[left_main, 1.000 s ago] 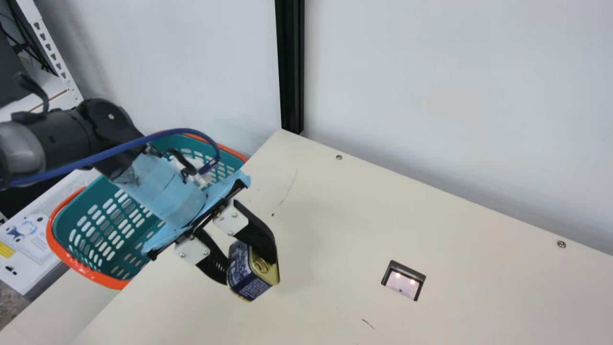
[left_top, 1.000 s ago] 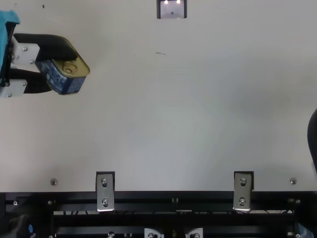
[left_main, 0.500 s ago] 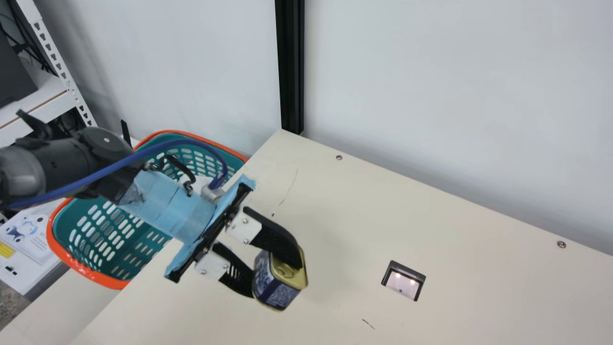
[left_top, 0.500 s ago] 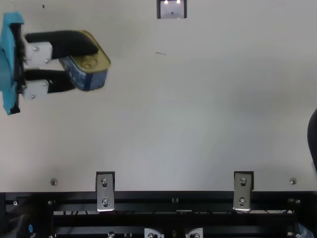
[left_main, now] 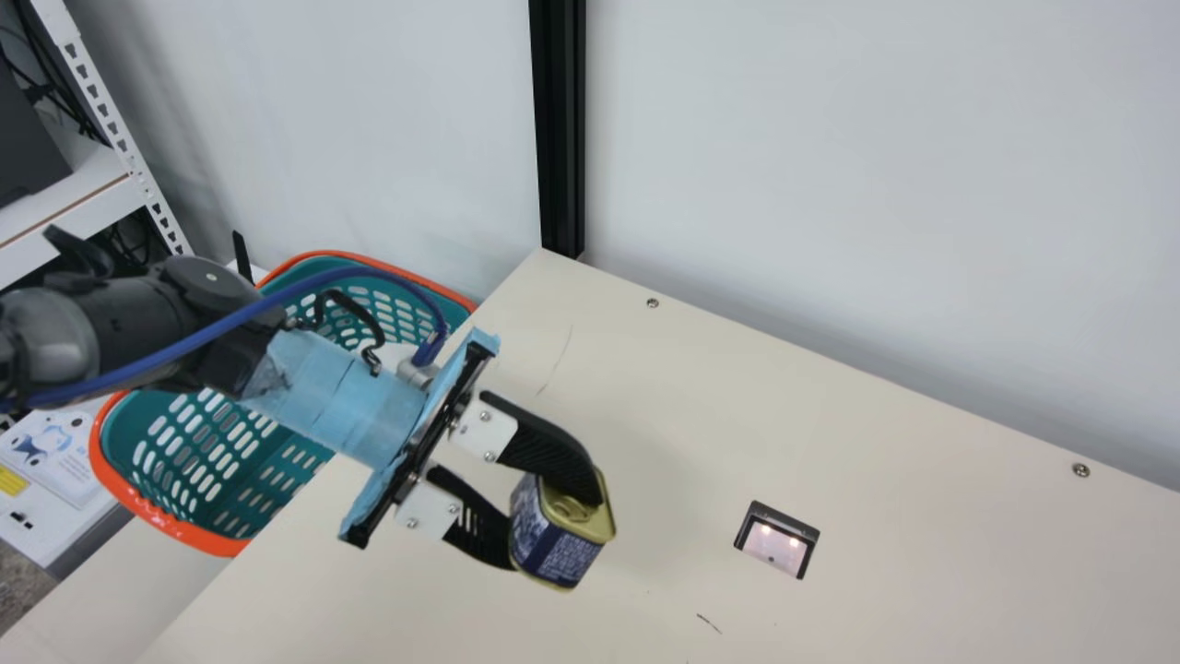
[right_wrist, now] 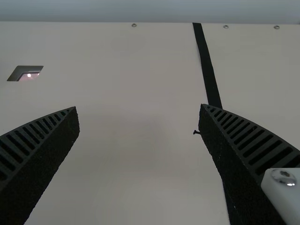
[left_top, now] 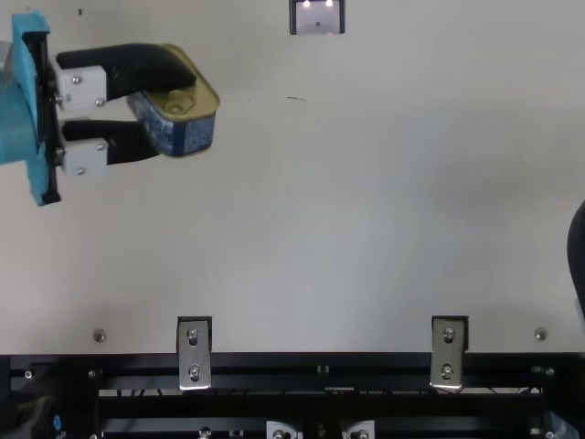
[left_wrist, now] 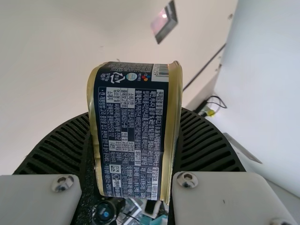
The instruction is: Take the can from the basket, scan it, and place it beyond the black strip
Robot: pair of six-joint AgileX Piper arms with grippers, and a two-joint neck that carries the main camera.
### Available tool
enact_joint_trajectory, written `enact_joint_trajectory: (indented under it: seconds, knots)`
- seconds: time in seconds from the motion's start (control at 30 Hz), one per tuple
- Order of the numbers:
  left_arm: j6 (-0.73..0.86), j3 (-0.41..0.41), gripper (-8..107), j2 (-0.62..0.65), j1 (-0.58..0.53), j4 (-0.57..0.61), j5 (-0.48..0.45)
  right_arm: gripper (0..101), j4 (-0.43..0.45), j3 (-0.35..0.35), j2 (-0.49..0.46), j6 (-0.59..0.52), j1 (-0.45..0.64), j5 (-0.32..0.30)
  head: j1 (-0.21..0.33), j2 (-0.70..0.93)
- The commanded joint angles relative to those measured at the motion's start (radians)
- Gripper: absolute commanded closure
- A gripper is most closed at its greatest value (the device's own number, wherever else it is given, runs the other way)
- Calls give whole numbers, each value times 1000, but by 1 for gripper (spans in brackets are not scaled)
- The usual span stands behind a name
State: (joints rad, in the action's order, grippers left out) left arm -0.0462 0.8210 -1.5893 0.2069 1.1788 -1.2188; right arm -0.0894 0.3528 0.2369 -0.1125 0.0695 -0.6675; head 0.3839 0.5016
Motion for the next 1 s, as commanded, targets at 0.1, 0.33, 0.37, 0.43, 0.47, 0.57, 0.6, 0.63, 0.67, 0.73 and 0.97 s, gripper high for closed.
enact_joint_trajectory:
  seconds: [0.1, 0.33, 0.37, 0.43, 0.47, 0.57, 0.6, 0.63, 0.67, 0.73, 0.97]
  knots:
    - [16, -17, 89, -8, 8, 59, 0, 0, 0, 0, 0, 0, 0, 0, 46, 24]
    - [21, -23, 89, -12, 9, 78, 2, 0, 0, 0, 0, 0, 0, 0, 46, 24]
    - [21, -23, 89, -12, 9, 86, 2, 0, 0, 0, 0, 0, 0, 0, 46, 24]
    - [21, -23, 89, -12, 9, 77, 2, 0, 0, 0, 0, 0, 0, 0, 46, 24]
    - [21, -23, 89, -12, 9, 77, 2, 0, 0, 0, 0, 0, 0, 0, 46, 24]
    - [21, -23, 89, -12, 9, 81, 2, 0, 0, 0, 0, 0, 0, 0, 46, 24]
    - [21, -23, 89, -12, 9, 79, 2, 0, 0, 0, 0, 0, 0, 0, 45, 22]
    - [21, -23, 89, -12, 9, 78, 2, 0, 0, 0, 0, 0, 0, 0, 45, 20]
    - [21, -23, 89, -12, 9, 78, 2, 0, 0, 0, 0, 0, 0, 0, 44, 15]
    - [21, -23, 89, -12, 9, 78, 2, 0, 0, 0, 0, 0, 0, 0, 40, -3]
    - [-1, -4, 89, 13, -32, 26, 67, 0, 0, 0, 0, 0, 0, 0, 26, -129]
